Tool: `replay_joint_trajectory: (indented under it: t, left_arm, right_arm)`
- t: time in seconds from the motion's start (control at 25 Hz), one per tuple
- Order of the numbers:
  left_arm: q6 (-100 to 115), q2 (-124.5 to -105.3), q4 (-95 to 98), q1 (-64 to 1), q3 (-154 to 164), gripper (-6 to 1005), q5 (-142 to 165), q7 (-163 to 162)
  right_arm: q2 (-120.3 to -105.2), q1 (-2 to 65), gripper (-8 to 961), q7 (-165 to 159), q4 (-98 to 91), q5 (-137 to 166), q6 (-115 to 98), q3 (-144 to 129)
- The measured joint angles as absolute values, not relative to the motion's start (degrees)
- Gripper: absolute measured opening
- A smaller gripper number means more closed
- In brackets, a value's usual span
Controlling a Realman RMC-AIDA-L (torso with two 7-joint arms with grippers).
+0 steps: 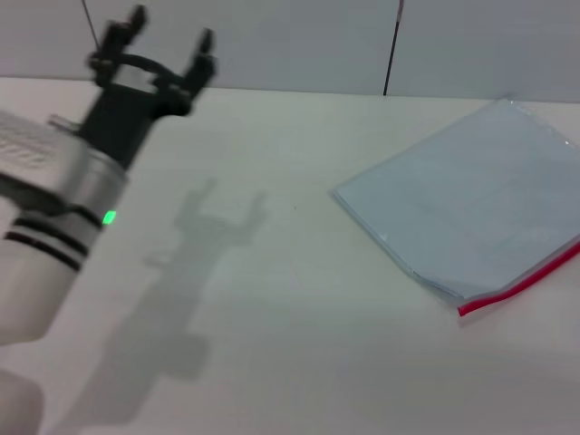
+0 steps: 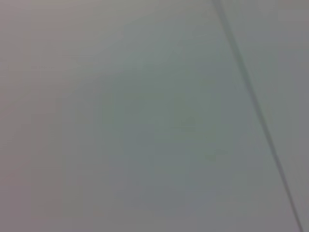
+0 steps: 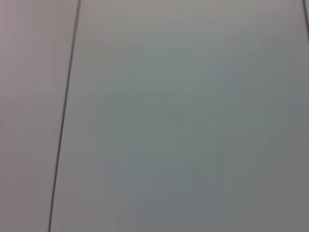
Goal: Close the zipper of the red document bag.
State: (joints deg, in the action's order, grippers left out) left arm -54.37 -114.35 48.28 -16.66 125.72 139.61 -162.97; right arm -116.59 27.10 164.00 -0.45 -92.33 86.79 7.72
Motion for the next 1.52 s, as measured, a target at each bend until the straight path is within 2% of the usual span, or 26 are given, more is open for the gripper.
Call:
replay_joint_trajectory:
  t: [0.12,0.24,0.36,0.68,1.52]
  left_arm:
    - [-62.87,-114.1,41.17,-18.37,126.03,756,138.5,-170.7]
    - [-68.06,-115.3,37.33,-18.85,126.0,811,137.2,-171.42]
    - [-72.26,-116.25,34.71,-19.3,125.86,809,136.03,-171.41]
    - [-74.58,-116.35,33.91,-19.49,126.56,805,129.0,-171.44]
    - [-74.81,-116.37,33.88,-19.69,127.28,800,127.3,-171.48]
  right_arm:
    - [-116.44,27.19,887,158.58,-0.64,-92.29,86.81,7.73]
    - [-116.28,27.08,886,155.44,-0.97,-91.96,87.29,7.47]
    - [-116.21,26.86,883,155.24,-0.83,-92.07,87.58,7.61]
    - [-116.7,25.09,885,157.09,1.12,-92.38,87.78,12.54]
    - [-116.63,25.17,879,161.8,2.99,-92.37,86.31,12.46]
